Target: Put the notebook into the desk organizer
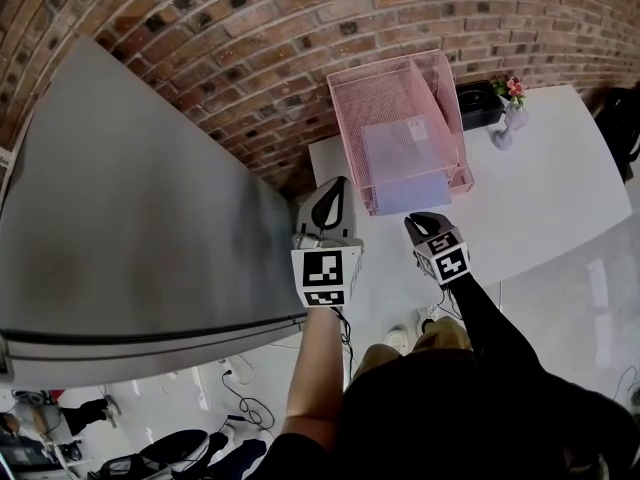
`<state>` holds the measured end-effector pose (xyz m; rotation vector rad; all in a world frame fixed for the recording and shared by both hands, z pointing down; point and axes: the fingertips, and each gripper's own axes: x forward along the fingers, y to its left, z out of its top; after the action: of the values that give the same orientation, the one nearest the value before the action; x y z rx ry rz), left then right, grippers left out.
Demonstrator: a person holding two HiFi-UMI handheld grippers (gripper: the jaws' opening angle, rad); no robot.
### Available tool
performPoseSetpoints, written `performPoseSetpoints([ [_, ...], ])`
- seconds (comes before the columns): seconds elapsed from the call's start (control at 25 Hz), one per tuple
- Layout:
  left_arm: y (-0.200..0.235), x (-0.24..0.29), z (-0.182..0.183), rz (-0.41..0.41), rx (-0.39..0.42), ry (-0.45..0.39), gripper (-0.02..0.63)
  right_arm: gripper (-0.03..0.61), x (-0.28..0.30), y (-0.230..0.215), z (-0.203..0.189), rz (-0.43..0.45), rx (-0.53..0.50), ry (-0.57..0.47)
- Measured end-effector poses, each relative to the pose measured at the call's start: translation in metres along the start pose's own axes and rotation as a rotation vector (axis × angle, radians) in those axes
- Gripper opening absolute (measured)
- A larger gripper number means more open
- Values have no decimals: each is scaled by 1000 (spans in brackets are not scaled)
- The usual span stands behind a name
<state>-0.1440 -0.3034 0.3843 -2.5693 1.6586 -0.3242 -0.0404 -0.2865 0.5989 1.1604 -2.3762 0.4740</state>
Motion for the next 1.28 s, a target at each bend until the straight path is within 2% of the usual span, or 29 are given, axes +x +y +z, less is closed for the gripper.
performPoseSetpoints([
  [0.04,0,-1,0,1,-2,0,15,23,-4,-1,2,-21,-15,-23],
  [0.16,-1,-2,-2,1,-8,0,15,23,-11,-5,1,-52,-5,-58],
  [0.8,9,6,-7,22,4,24,15,23,4,-35,23,-111,-1,-89],
  [1.28,20,19,-12,47,0,45,15,23,27,-54,44,-112,18,-102],
])
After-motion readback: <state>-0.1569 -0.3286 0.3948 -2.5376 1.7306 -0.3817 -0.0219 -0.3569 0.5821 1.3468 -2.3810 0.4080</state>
